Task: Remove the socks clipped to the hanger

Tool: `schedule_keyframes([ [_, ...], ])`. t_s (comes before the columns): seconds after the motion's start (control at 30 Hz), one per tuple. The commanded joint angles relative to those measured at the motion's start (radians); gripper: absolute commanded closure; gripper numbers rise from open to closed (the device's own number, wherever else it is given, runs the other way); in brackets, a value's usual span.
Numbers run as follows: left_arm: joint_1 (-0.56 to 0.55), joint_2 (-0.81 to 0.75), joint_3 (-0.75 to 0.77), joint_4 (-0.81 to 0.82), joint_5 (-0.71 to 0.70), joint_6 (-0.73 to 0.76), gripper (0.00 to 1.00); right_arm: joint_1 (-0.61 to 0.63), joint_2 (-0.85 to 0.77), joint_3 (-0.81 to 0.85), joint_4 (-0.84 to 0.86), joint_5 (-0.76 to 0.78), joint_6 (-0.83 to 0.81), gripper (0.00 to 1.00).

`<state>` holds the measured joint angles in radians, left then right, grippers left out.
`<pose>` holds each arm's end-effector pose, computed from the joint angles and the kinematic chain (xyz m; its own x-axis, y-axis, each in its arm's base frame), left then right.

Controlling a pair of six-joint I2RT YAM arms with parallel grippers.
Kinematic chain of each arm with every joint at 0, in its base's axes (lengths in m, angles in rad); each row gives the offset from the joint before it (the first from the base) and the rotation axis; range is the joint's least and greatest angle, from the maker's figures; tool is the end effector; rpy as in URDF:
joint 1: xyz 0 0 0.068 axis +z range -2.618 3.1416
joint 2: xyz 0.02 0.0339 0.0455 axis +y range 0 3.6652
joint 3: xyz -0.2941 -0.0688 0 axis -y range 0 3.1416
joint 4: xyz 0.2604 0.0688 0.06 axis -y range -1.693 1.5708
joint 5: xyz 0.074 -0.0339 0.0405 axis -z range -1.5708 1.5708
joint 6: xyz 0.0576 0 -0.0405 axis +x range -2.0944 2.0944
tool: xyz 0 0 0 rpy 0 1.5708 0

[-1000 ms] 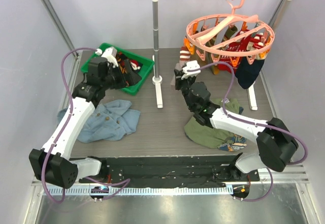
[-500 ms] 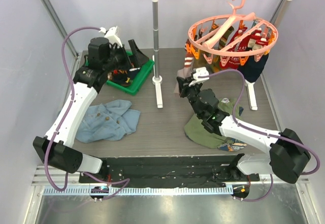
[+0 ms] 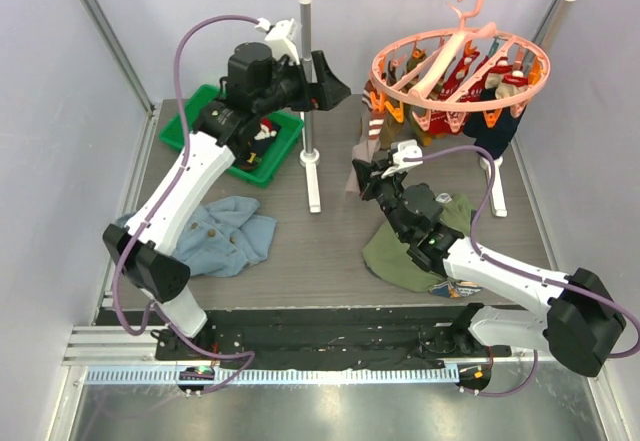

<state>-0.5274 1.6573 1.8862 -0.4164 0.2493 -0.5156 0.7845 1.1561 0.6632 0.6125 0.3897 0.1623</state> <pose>0.3497 -0.2201 0.4998 -0.4839 -0.2711 -0.8321 0.5271 0.6687 -0.5244 0.2176 0.1863 0.3275 0.0209 0.2320 -0.9725 -0.3951 0.8954 0.2052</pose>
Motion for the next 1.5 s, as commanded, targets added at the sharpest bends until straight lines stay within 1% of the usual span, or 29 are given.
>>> schedule_keyframes([
  [0.0,-0.051,0.053,0.099,0.073,-0.042,0.008,0.11,0.005,-0.038,-0.020,0.039,-0.008,0.022,0.99],
  [0.23,-0.111,0.110,0.102,0.175,-0.054,0.003,0.13,0.005,-0.052,-0.030,0.044,-0.011,0.031,0.99],
  [0.37,-0.144,0.140,0.113,0.194,-0.061,0.023,0.17,0.007,-0.058,-0.031,0.044,-0.011,0.036,0.99],
  [0.5,-0.174,0.163,0.125,0.203,-0.082,0.043,0.18,0.005,-0.065,-0.033,0.044,-0.008,0.034,0.99],
  [0.7,-0.177,0.197,0.155,0.197,-0.117,0.048,0.23,0.006,-0.068,-0.036,0.044,-0.009,0.036,0.99],
  [0.93,-0.178,0.220,0.175,0.191,-0.145,0.060,0.34,0.007,-0.068,-0.037,0.043,-0.012,0.045,0.99],
  [1.2,-0.178,0.246,0.195,0.186,-0.137,0.068,0.36,0.005,-0.062,-0.036,0.043,-0.012,0.045,0.99],
  [1.3,-0.178,0.251,0.206,0.186,-0.130,0.074,0.50,0.007,-0.059,-0.036,0.043,-0.014,0.048,0.99],
  [1.33,-0.178,0.249,0.209,0.185,-0.130,0.075,0.61,0.006,-0.059,-0.036,0.041,-0.014,0.048,0.99],
  [1.4,-0.178,0.254,0.223,0.173,-0.131,0.077,0.72,0.007,-0.059,-0.037,0.041,-0.011,0.049,0.99],
  [1.43,-0.178,0.257,0.228,0.168,-0.130,0.077,0.83,0.006,-0.059,-0.039,0.036,-0.008,0.052,0.99],
  [1.47,-0.178,0.260,0.243,0.162,-0.133,0.077,0.89,0.007,-0.064,-0.040,0.033,0.000,0.054,0.99],
])
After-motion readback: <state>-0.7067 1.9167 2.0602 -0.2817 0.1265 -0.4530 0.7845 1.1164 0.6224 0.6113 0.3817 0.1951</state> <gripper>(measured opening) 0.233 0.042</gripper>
